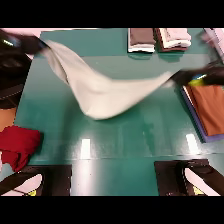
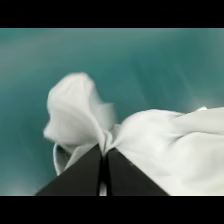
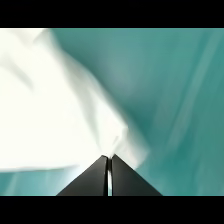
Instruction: Fold the shirts.
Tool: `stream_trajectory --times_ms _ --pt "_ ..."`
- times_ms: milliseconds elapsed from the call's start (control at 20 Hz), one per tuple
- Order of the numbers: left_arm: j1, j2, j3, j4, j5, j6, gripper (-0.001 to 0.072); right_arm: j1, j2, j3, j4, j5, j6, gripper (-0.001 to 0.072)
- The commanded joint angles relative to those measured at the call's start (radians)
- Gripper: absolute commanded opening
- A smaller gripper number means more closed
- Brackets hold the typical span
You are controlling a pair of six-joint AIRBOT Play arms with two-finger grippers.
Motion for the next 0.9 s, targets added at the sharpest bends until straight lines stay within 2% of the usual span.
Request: stream_trajectory --times_ms 0,350,550,650,750,850 --pt "0.046 0.203 0.154 0.018 0.071 -0.009 0.0031 -0.121 0.141 0.295 -0.013 0.008 0.002 0.0015" --pt "0.046 0.443 0.280 0.044 0.138 -0.014 0.0030 -0.377 0.167 0.696 -0.009 0.107 0.002 0.0014" --pt "0.046 0.422 0.239 0.056 0.016 -0.073 0.0031 -0.436 0.014 0.895 0.041 0.229 0.002 0.0014" --pt "0.046 0.385 0.146 0.047 -0.060 -0.112 0.0030 -0.427 -0.063 0.900 0.101 0.246 0.002 0.0013" --pt "0.046 0.337 0.000 0.035 -0.132 -0.111 0.0030 -0.386 -0.118 0.797 0.111 0.255 0.002 0.0014" --pt "0.046 0.285 -0.201 0.021 -0.148 -0.110 0.0031 -0.322 -0.185 0.654 0.103 0.283 0.002 0.0013"
